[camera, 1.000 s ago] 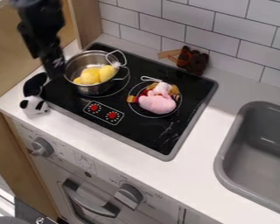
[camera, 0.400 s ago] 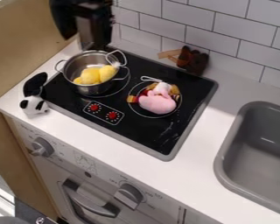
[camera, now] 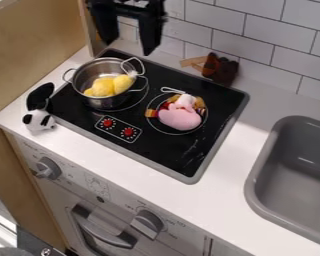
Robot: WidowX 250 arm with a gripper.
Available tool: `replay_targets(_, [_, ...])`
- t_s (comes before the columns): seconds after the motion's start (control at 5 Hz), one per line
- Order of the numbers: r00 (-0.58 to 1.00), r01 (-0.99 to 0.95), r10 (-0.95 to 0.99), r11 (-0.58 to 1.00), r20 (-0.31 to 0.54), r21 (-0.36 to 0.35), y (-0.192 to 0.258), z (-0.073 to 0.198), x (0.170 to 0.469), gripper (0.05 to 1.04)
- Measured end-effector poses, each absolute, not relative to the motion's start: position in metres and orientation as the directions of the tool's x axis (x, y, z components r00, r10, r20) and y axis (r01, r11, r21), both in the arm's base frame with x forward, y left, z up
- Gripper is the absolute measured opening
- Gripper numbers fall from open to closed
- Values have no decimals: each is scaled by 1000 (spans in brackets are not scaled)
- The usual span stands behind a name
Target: Move the panda to the bottom of the left burner
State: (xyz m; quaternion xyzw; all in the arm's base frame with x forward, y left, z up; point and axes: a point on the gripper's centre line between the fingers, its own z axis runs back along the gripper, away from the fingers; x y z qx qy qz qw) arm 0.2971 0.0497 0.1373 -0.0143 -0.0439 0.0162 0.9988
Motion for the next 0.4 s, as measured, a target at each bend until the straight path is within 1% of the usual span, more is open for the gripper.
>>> replay_targets(0.4, [995, -51, 54, 998, 89, -28, 14, 136, 301, 999])
